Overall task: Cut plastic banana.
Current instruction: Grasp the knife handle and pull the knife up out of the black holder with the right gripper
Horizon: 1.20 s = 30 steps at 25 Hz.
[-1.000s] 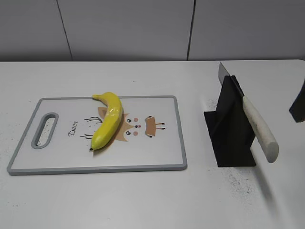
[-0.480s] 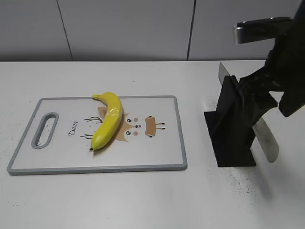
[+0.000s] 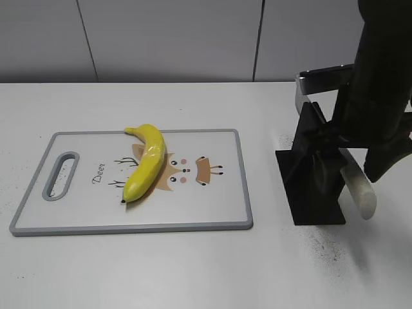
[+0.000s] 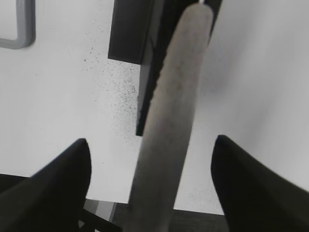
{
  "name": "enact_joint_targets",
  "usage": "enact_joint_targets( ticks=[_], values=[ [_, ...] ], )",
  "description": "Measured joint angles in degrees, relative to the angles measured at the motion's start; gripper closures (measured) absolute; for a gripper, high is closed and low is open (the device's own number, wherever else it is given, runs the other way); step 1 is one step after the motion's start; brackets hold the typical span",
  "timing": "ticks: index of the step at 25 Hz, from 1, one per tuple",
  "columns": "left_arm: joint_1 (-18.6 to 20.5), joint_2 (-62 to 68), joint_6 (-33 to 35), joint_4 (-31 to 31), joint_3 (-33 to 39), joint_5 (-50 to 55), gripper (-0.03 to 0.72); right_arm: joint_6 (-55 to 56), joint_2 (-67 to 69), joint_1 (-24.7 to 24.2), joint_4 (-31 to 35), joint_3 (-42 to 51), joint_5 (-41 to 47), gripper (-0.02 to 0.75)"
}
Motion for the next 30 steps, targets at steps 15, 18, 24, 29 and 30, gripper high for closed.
enact_joint_targets(
  ticks=[15,18,24,29,30],
  values=[
    [0.0,0.0,0.0,0.0,0.0,0.0,0.104,1.8,0.0,0.0,2.0,2.3,1.4,0.423],
    [0.0,0.0,0.0,0.0,0.0,0.0,0.104,3.0,0.0,-0.1,2.8,2.3,1.9,0.567],
    [0.0,0.0,0.0,0.1,0.0,0.0,0.109,3.6,-0.1,-0.2,3.3,2.3,1.9,0.568],
    [0.0,0.0,0.0,0.0,0.0,0.0,0.112,4.2,-3.9,-0.2,4.1,1.9,2.4,0.569],
    [0.0,0.0,0.0,0.1,0.0,0.0,0.112,4.2,-5.0,-0.2,4.1,1.6,2.6,0.569]
  ],
)
